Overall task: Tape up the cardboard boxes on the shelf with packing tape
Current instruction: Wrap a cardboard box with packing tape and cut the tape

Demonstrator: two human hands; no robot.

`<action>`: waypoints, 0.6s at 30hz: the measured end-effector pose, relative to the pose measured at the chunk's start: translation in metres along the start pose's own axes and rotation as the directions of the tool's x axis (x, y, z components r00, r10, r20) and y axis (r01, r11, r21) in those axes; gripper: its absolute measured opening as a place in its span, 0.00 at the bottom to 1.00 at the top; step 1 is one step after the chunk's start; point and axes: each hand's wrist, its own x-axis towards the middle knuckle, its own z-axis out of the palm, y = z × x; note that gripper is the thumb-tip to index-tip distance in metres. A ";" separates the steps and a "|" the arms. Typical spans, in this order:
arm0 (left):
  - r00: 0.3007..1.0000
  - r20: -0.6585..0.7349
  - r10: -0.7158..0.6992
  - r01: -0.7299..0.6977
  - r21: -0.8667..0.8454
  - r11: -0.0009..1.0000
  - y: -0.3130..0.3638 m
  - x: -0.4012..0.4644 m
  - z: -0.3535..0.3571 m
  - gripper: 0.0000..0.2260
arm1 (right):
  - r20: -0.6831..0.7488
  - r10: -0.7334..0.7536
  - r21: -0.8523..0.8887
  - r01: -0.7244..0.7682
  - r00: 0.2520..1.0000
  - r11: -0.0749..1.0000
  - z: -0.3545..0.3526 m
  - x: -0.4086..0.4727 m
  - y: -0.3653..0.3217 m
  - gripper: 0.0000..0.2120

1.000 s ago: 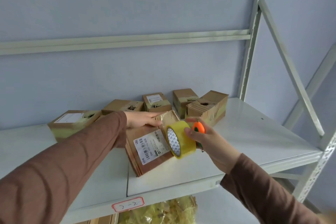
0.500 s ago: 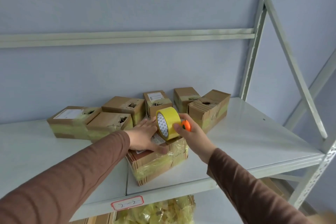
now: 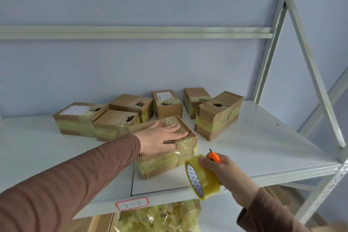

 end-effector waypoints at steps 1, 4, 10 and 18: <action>1.000 -0.003 0.017 -0.017 0.009 1.000 0.001 0.000 0.000 0.26 | 0.015 0.019 0.002 -0.019 1.000 1.000 0.003 0.003 0.003 0.17; 0.998 -0.054 0.028 -0.025 0.049 0.998 0.002 0.003 0.005 0.27 | 0.060 0.039 -0.007 -0.039 0.997 0.999 0.016 0.009 0.000 0.17; 0.993 -0.119 0.014 0.002 0.132 0.991 -0.013 0.004 0.015 0.30 | 0.125 0.034 0.158 -0.054 0.992 0.986 0.037 0.012 -0.005 0.13; 0.991 -0.128 0.028 -0.008 0.156 0.988 -0.023 0.008 0.017 0.29 | 0.044 0.047 0.202 -0.055 0.998 0.978 0.044 0.009 0.007 0.15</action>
